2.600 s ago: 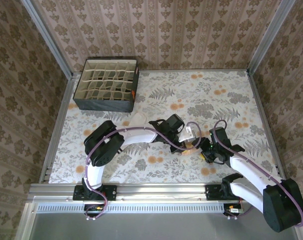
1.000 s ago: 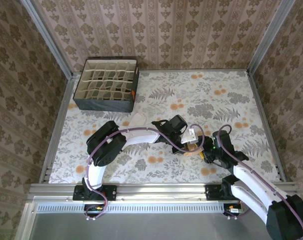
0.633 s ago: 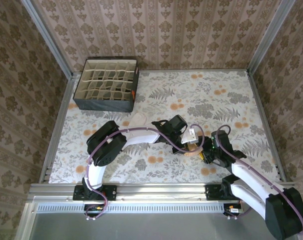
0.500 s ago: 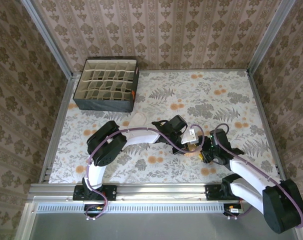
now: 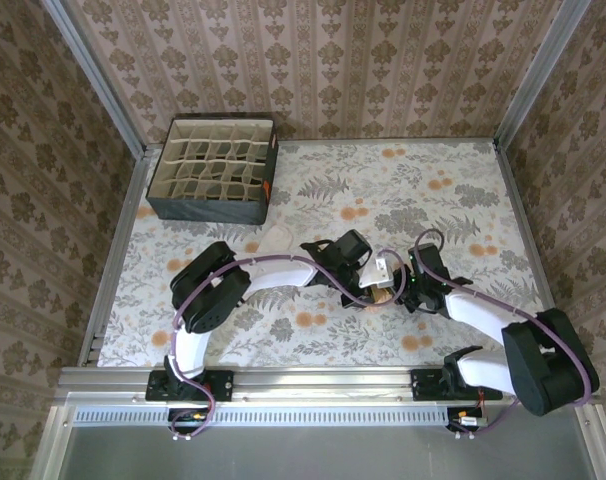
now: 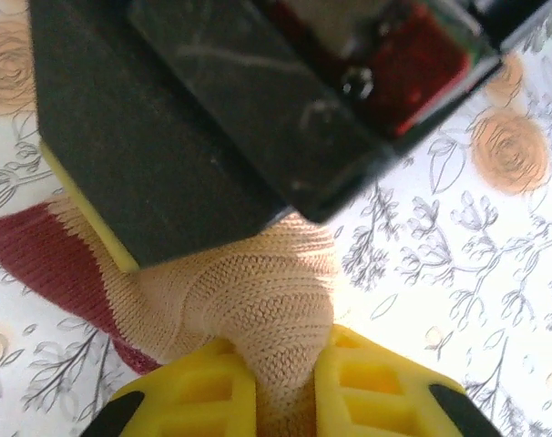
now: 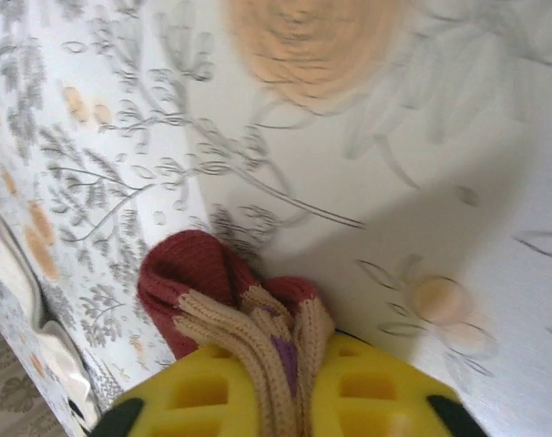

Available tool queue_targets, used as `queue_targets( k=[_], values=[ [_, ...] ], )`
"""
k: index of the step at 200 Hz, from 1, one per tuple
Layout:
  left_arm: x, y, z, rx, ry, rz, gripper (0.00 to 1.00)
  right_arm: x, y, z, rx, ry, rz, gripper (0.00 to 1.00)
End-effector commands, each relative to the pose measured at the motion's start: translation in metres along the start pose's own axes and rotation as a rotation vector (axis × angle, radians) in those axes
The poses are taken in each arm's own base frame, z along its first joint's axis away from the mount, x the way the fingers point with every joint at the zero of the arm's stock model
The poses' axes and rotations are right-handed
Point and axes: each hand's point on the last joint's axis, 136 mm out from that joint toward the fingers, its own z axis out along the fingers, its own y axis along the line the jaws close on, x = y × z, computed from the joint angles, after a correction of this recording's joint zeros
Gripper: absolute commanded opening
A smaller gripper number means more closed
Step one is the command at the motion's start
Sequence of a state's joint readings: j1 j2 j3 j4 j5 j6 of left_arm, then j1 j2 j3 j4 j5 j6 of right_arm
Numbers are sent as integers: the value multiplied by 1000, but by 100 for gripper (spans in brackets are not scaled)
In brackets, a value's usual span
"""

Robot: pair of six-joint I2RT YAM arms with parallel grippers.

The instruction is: Roll the socks

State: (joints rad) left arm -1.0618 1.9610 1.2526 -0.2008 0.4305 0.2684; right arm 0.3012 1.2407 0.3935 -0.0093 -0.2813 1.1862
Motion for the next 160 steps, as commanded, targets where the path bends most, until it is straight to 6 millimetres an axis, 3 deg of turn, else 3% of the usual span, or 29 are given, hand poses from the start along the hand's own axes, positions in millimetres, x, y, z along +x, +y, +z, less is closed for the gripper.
queue_targets(
  k=[1, 11, 20, 23, 26, 29, 51, 83, 119, 160],
  values=[
    [24, -25, 3, 60, 24, 12, 32, -2, 41, -2, -136, -20, -223, 1],
    [18, -20, -9, 44, -39, -3, 39, -5, 50, -9, -161, -51, -306, 0],
    [12, -14, -22, 33, -98, -27, 55, -8, 57, -17, -168, -77, -383, 0],
    [10, -12, -26, 29, -119, -33, 67, -8, 59, -19, -171, -84, -410, 0],
    [8, -11, -31, 28, -139, -41, 93, -8, 62, -22, -176, -90, -440, 0],
    [7, -8, -35, 25, -156, -47, 99, -8, 64, -24, -182, -94, -466, 0],
    [-3, 10, -68, -17, -258, -86, 100, -5, 87, -42, -232, -102, -663, 0],
    [-20, 20, -114, -78, -364, -15, 100, 8, 127, -68, -368, -104, -928, 0],
    [-33, 41, -168, -179, -517, -57, 100, 14, 164, -92, -472, -157, -1160, 0],
    [-41, 33, -184, -56, -507, -88, 100, 21, 198, -115, -617, -231, -1286, 0]
  ],
)
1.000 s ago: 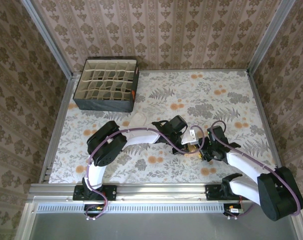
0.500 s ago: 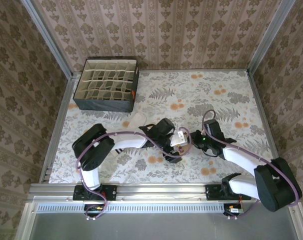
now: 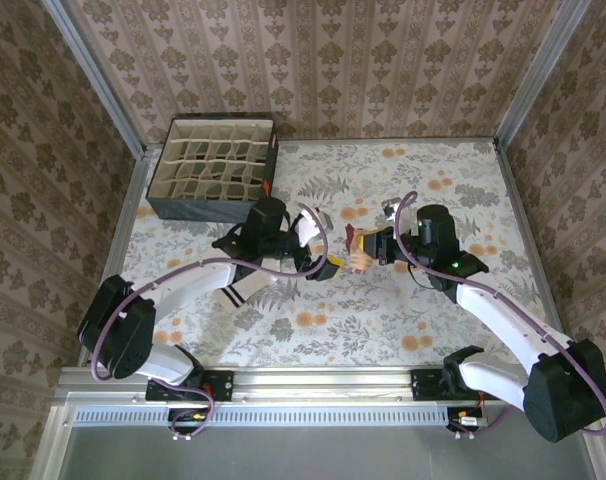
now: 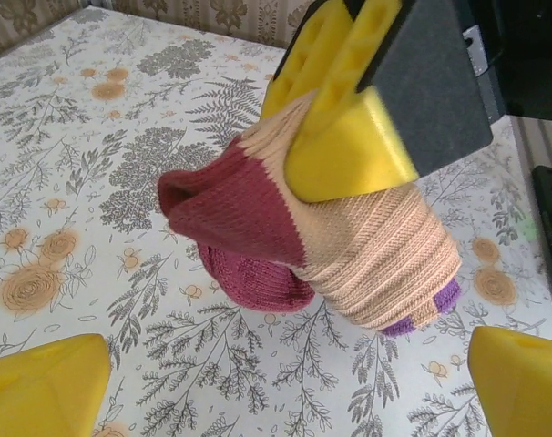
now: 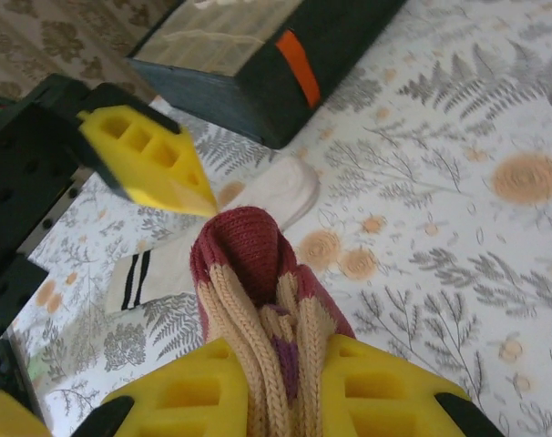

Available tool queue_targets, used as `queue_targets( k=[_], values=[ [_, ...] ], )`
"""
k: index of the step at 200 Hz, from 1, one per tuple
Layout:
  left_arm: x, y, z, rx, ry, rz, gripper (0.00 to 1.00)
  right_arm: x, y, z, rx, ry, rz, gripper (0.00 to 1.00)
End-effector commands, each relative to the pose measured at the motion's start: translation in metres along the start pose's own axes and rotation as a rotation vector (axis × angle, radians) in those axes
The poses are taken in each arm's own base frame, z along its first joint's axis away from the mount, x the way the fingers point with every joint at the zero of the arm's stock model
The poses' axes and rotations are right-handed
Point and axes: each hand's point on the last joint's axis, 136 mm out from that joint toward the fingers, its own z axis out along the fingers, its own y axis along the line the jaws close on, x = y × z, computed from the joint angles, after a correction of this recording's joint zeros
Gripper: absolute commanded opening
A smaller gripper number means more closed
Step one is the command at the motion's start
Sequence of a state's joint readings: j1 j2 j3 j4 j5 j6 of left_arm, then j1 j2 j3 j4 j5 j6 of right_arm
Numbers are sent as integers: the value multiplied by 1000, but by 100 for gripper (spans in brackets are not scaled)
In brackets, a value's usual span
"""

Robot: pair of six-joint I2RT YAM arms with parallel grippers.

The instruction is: Roll the socks

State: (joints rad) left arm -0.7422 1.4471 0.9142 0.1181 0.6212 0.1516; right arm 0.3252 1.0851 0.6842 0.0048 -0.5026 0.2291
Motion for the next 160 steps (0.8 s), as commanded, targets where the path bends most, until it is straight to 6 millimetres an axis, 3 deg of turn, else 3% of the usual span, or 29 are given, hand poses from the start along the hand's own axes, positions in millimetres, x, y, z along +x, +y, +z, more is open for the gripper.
queue_targets(
  k=[1, 70, 121, 160],
  values=[
    [-10, -15, -1, 115, 4, -63, 100, -28, 28, -7, -112, -86, -167, 0],
    [-34, -16, 9, 225, -114, -166, 97, -39, 52, -10, -209, -99, -210, 0],
    [-45, -22, 19, 277, -155, -201, 84, -44, 51, -4, -177, -127, -208, 0],
    [-49, -29, 26, 283, -154, -207, 81, -48, 43, 6, -69, -134, -216, 0]
  ],
)
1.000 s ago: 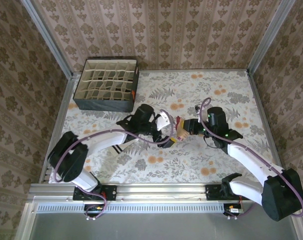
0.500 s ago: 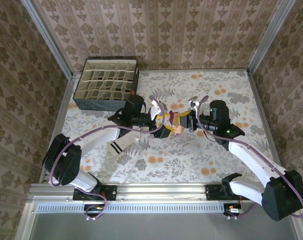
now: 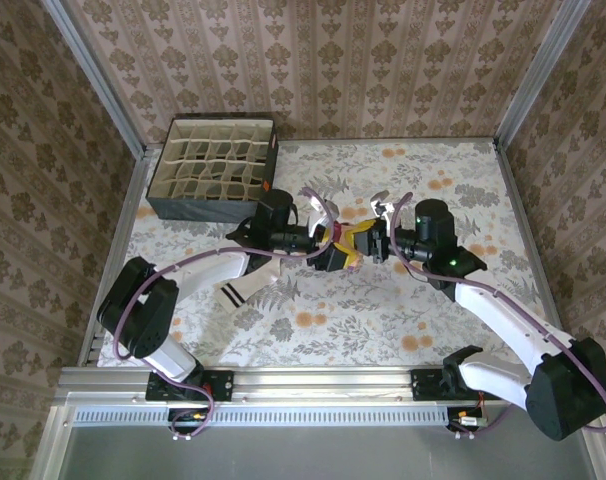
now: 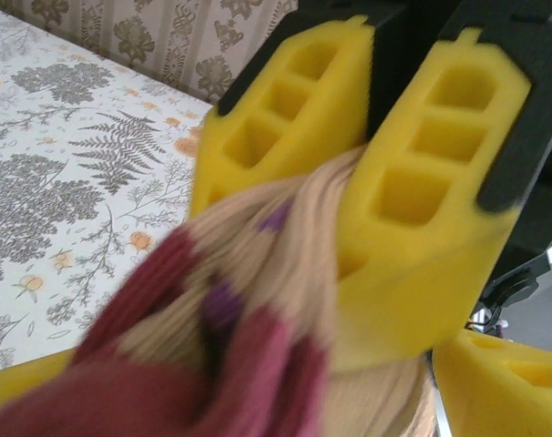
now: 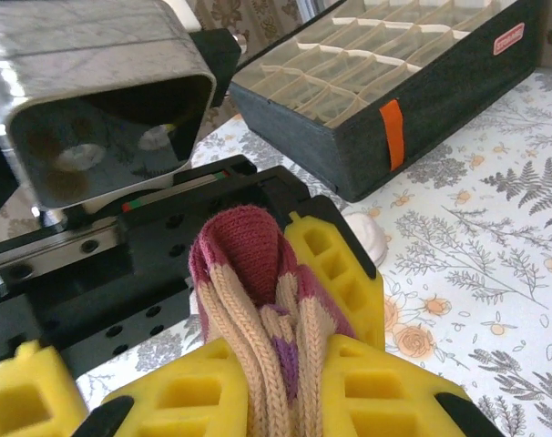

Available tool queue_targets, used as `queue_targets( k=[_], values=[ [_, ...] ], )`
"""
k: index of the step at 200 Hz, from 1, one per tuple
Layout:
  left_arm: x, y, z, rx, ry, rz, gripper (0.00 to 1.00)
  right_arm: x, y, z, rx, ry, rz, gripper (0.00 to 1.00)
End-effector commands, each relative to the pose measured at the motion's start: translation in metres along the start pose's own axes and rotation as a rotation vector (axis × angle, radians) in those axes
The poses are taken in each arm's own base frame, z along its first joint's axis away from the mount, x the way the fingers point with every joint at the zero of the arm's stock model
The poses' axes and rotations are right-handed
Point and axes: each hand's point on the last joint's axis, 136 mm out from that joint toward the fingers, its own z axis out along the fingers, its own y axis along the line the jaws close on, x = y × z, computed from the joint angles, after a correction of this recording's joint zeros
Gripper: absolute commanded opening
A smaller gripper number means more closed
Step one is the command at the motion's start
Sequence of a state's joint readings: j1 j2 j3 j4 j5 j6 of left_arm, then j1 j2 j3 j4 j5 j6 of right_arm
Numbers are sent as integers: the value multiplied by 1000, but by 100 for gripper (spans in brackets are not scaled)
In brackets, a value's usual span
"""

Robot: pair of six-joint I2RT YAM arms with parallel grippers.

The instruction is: Roll the socks

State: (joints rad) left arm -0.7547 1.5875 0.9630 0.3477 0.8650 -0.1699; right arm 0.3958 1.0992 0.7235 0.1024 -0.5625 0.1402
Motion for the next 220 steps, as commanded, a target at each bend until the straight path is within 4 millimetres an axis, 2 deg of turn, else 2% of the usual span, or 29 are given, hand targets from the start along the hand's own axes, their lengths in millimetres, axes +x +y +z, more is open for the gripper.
queue_targets(
  k=[1, 30, 63, 75, 97, 117, 128, 146, 164, 174, 196, 220],
  values=[
    [-21, -10, 7, 36, -41, 18, 80, -24, -5, 3, 76, -58, -48, 0],
    [-18, -11, 14, 28, -20, 8, 70, -25, -15, 7, 163, -50, -35, 0],
    [-7, -7, 18, -27, 53, 23, 59, -28, -27, 5, 245, -59, 15, 0],
    [-6, -5, 17, -40, 66, 27, 49, -28, -28, 5, 252, -64, 24, 0],
    [-5, 1, 15, -77, 83, 32, 26, -28, -25, 6, 250, -62, 29, 0],
    [-4, 4, 14, -104, 90, 40, 18, -26, -25, 6, 258, -52, 40, 1],
    [-4, 7, 13, -118, 92, 43, 14, -25, -24, 7, 257, -43, 46, 6],
    [-4, 10, 10, -132, 92, 45, 9, -24, -23, 8, 253, -30, 64, 20],
    [-6, 17, 4, -156, 74, 34, 5, -26, -21, 9, 243, -21, 79, 44],
    [-8, 22, -2, -172, 59, 26, 5, -29, -20, 8, 244, -21, 91, 52],
    [-14, 41, -25, -224, 20, -3, 4, -39, -21, 4, 264, -25, 122, 63],
    [-17, 67, -61, -327, -1, -14, 4, -47, -30, 7, 313, 6, 190, 66]
  ],
)
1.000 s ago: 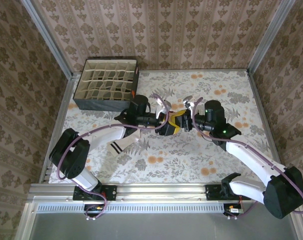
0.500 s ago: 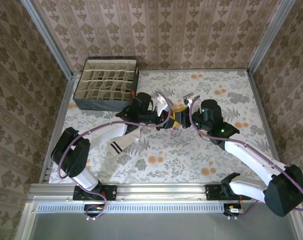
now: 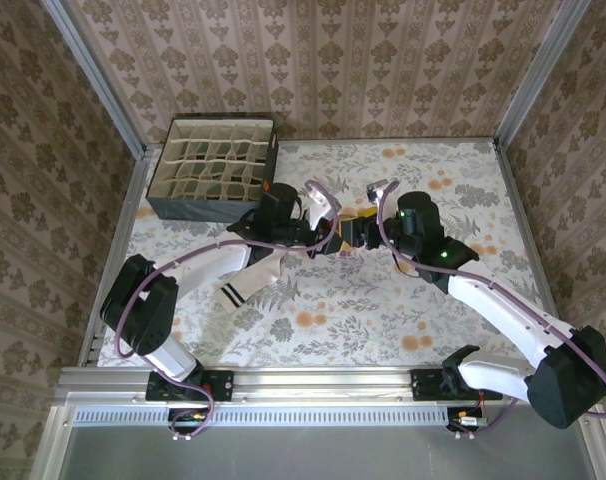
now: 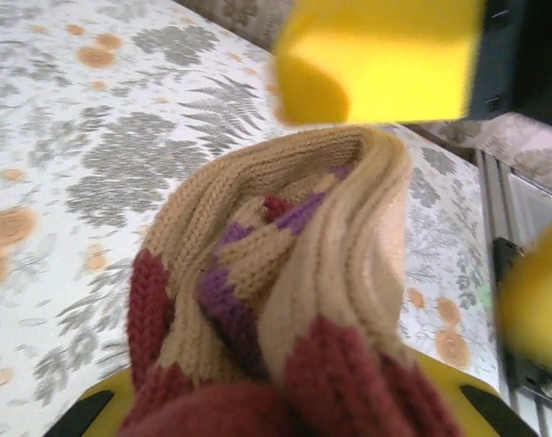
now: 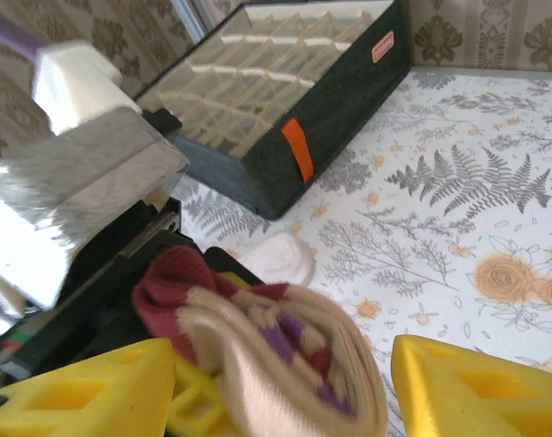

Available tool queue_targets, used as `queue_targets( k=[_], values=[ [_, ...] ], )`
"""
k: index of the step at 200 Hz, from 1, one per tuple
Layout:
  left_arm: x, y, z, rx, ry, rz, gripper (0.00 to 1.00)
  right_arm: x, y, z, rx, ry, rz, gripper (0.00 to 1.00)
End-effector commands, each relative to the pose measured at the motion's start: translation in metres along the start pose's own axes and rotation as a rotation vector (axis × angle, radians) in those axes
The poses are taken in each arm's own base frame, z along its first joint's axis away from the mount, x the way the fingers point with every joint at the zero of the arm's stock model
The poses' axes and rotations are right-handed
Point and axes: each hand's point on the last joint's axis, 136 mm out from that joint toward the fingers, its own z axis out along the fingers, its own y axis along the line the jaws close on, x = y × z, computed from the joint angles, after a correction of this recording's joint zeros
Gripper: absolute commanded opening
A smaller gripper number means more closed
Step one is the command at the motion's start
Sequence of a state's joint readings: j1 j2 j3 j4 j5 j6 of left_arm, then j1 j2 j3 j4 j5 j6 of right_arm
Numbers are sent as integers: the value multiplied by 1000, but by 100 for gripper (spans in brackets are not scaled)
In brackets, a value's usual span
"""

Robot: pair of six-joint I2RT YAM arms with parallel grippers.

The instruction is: Roll the socks

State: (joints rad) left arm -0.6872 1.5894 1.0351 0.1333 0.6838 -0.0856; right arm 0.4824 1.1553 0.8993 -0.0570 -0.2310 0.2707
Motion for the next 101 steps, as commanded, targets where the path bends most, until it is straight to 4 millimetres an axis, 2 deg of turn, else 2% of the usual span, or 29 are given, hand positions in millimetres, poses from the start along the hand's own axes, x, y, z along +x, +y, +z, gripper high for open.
queue_targets(
  k=[1, 25, 32, 43, 74, 83, 101],
  values=[
    [-18, 22, -36, -83, -66, 11, 4, -16, -7, 3, 60, 19, 76, 66],
    [-21, 66, -74, -223, -65, 7, 4, -21, -17, 25, 103, 103, 170, 66],
    [-23, 87, -91, -306, -63, 7, 4, -25, -16, 33, 99, 119, 190, 66],
    [-23, 111, -112, -392, -53, 3, 4, -21, -19, 57, 92, 172, 222, 65],
    [-31, 176, -169, -610, -66, -14, 4, -27, -23, 123, 71, 232, 317, 59],
    [-34, 194, -181, -658, -69, -13, 4, -27, -24, 143, 84, 253, 327, 57],
    [-38, 223, -193, -716, -64, -11, 3, -26, -20, 184, 95, 299, 335, 56]
  ],
)
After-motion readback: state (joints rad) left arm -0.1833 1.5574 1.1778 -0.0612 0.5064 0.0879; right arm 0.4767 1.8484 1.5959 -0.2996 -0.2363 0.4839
